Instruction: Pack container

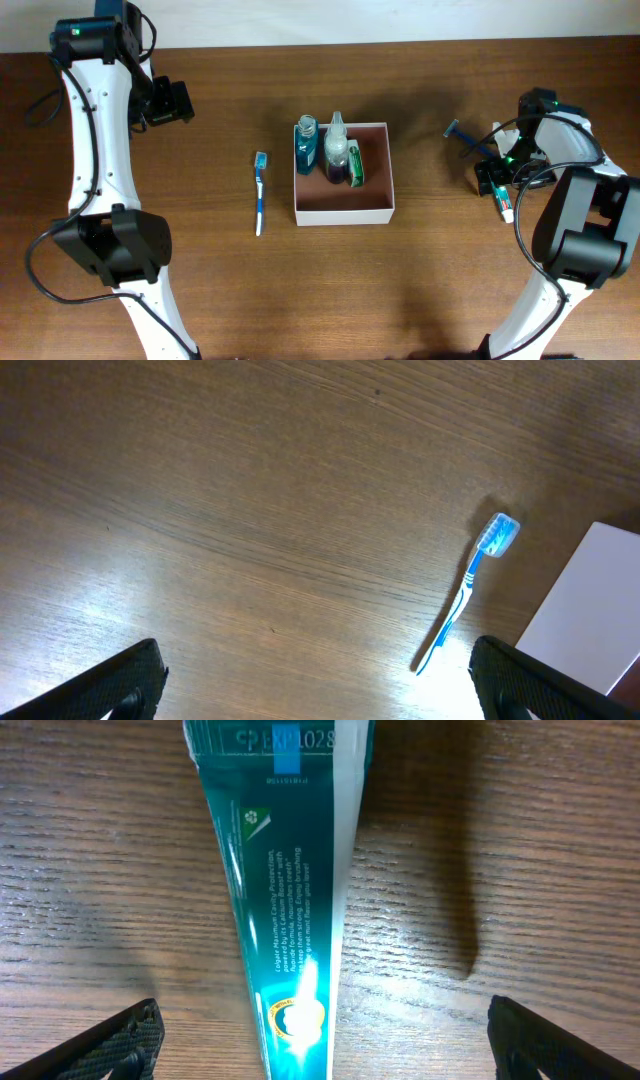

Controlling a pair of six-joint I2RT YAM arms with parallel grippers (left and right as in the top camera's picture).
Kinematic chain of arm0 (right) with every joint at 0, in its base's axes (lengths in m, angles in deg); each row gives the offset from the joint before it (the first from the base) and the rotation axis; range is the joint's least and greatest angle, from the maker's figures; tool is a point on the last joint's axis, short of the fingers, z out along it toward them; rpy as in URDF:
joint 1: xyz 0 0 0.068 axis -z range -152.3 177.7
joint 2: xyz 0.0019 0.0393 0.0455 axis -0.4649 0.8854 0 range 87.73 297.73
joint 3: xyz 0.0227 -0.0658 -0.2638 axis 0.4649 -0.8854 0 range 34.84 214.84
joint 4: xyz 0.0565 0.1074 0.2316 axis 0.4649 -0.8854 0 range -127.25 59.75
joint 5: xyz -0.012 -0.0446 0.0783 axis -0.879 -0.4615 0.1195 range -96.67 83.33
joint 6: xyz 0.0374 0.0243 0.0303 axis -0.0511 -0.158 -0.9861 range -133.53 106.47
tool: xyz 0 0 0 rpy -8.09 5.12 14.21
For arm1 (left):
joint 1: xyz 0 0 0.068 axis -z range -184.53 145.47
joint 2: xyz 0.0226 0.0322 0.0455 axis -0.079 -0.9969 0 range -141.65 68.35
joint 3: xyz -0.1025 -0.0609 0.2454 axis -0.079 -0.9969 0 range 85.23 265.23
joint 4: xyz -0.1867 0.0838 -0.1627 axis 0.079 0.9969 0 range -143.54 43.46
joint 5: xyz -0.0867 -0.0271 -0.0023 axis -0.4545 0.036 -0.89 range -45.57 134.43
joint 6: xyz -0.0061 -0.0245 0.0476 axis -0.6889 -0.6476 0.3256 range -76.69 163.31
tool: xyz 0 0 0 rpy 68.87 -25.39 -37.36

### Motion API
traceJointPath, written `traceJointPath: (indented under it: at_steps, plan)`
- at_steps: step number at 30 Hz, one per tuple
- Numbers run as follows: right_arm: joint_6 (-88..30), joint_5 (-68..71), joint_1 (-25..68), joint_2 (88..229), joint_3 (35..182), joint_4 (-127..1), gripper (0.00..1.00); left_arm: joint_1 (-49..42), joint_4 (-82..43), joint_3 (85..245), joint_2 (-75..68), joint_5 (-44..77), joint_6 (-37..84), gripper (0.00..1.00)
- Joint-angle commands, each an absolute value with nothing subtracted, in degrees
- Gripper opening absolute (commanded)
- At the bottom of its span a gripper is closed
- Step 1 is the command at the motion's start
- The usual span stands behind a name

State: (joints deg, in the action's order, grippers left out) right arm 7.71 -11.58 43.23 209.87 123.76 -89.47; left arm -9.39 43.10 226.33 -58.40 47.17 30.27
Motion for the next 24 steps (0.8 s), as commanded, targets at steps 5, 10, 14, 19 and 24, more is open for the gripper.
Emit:
traceJointPath:
  at_steps: [5,10,14,19,24]
  plan:
    - [8.32,-11.64,42.71,210.05,121.47,-87.61,0.99,-9.57,43.14,225.93,-57.27,46.75,30.14,0.99]
    - [8.34,-11.64,42.71,210.05,121.47,-87.28,0.99,-9.57,43.14,225.93,-57.27,46.75,30.14,0.99]
    - [8.34,-11.64,42.71,210.05,121.47,-86.93,0.99,-9.57,43.14,225.93,-57.27,46.75,30.14,0.99]
    - [8.32,-11.67,42.71,210.05,121.47,-86.56,0.82,-9.57,43.14,225.93,-57.27,46.75,30.14,0.99]
    - [8.32,-11.67,42.71,210.05,121.53,-86.19,0.61,-9.57,43.16,225.93,-57.27,46.75,30.14,0.99]
